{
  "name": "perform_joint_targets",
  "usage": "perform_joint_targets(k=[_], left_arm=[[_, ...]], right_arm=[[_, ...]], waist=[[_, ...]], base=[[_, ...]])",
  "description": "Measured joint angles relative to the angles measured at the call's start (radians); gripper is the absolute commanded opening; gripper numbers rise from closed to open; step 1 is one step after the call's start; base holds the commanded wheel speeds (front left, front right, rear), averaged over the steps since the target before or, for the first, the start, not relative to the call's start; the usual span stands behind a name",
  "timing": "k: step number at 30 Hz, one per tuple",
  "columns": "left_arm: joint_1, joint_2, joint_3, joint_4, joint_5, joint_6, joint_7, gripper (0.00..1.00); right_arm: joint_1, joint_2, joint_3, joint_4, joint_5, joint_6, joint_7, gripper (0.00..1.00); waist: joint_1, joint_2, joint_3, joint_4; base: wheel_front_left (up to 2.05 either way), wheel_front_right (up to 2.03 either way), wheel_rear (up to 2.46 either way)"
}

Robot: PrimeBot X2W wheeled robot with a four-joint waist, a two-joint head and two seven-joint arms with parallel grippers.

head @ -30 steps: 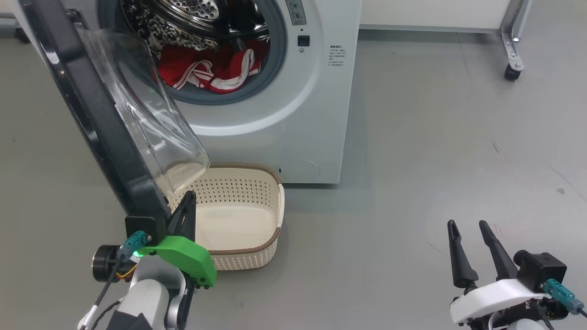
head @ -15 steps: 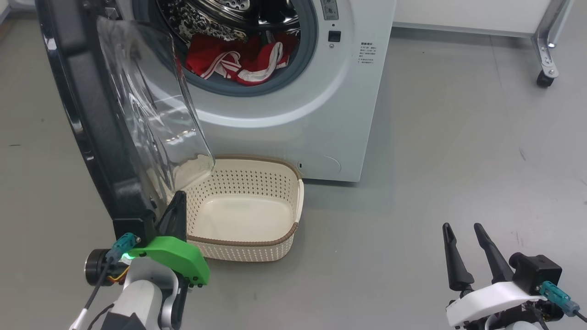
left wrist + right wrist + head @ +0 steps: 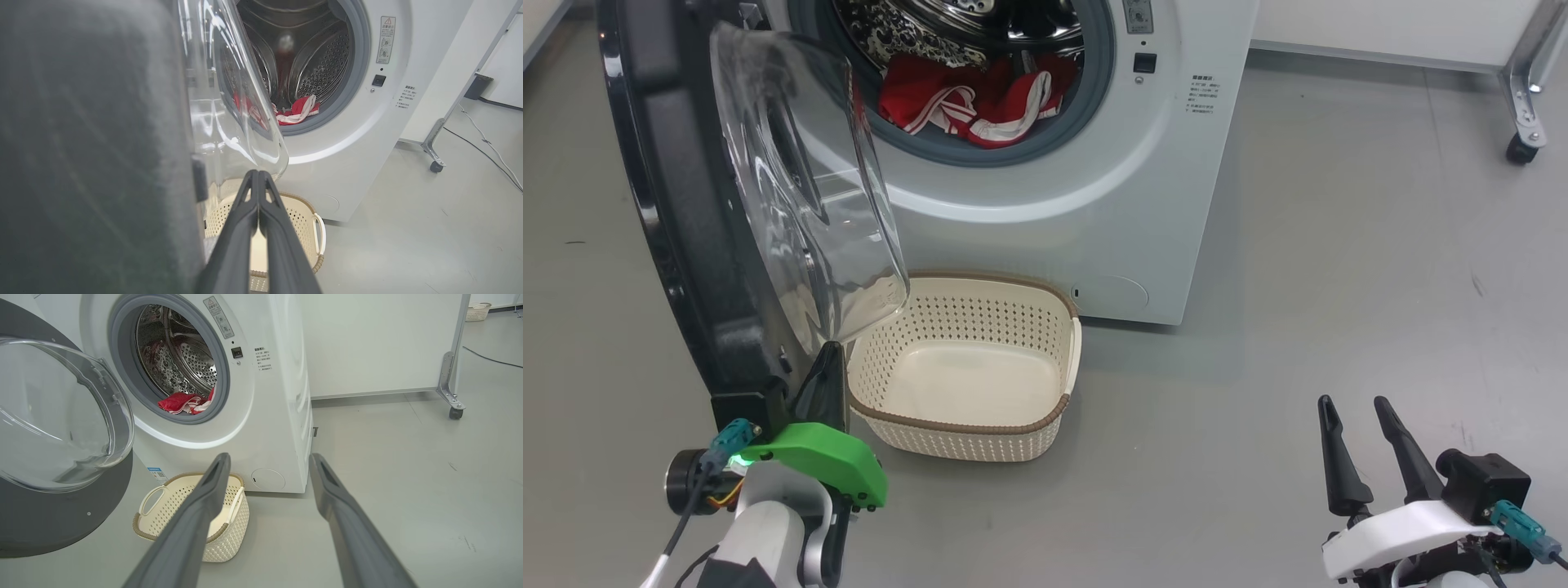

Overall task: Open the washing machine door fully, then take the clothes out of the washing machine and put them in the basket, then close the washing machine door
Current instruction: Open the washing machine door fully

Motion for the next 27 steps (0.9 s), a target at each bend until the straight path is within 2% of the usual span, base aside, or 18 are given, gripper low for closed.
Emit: perform_joint_targets(k=[27], left_arm=[[0.028,0.020,0.106,0.017,-0.048,0.014,-0.048,0.00]], right_arm=[[0.001,-0.006,-0.001,0.017,0.000,0.000,0.000,1.00]], waist=[[0.0000,0.0000,-0.008,0.056]], base=[[0.00,0.00,0.00]])
